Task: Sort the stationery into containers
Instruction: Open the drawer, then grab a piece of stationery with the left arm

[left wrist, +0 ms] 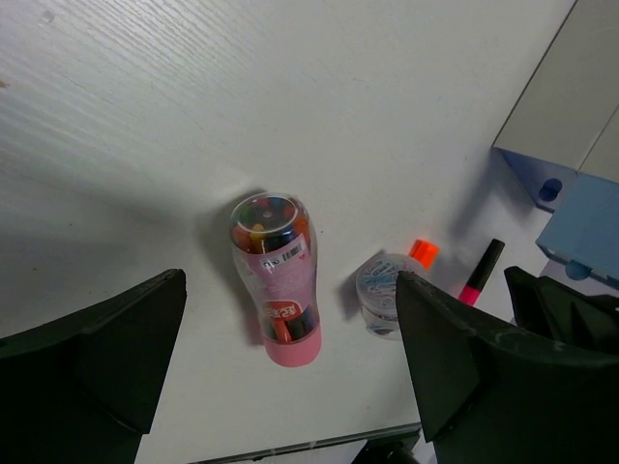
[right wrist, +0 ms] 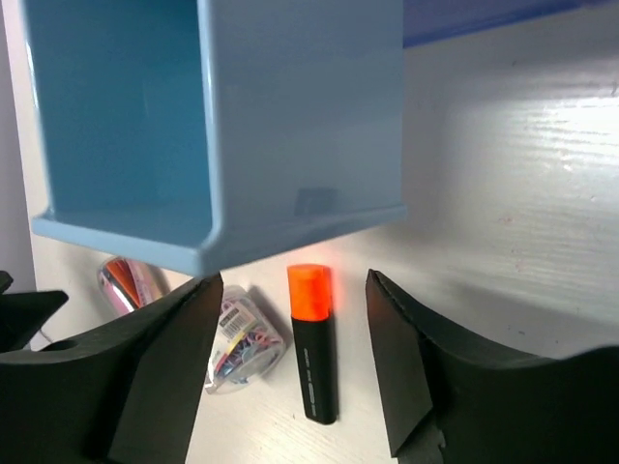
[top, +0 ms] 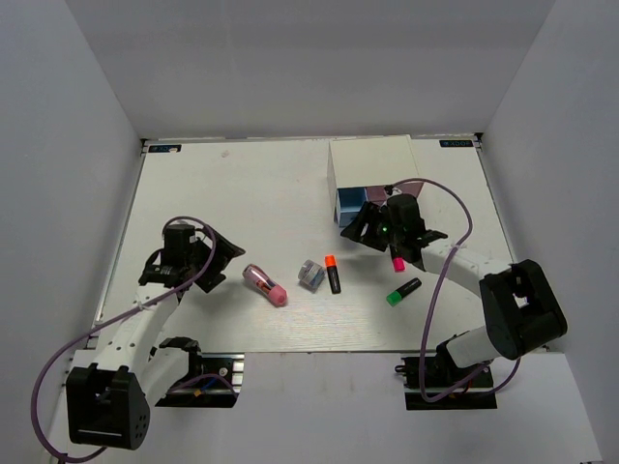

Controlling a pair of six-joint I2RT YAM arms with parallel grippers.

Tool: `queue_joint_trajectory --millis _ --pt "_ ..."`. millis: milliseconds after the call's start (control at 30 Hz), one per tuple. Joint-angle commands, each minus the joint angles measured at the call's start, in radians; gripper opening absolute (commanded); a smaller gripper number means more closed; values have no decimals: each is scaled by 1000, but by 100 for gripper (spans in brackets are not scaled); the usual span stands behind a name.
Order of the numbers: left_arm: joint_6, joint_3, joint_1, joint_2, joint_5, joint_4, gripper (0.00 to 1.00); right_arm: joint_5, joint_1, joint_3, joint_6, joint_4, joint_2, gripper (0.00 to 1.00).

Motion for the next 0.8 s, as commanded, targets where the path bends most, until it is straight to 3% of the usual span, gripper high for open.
queue_joint_trajectory --millis 0,233,400,433,467,533,667,700,767 --pt "68 59 -4 8 80 23 100 -61 0 -12 -23 11 -45 68" --pt "265 184 -24 132 237 172 100 -209 9 -74 -139 64 -98 68" --pt "348 306 -98 260 290 209 94 -334 6 -104 -317 93 -154 56" --pt "378 324 -111 280 290 209 92 -344 6 -109 -337 92 -160 46" --pt "398 364 -125 322 299 200 88 -356 5 -111 -380 90 -167 32" --pt "447 402 -174 365 299 179 72 -414 3 -117 -451 83 -194 0" --pt "509 505 -279 464 261 108 52 -408 0 -135 -598 18 -275 0" --pt "509 514 -303 477 247 99 42 -395 0 -153 -613 2 -291 0" --pt "532 537 -368 514 217 87 33 -271 -8 -161 -620 -20 -349 0"
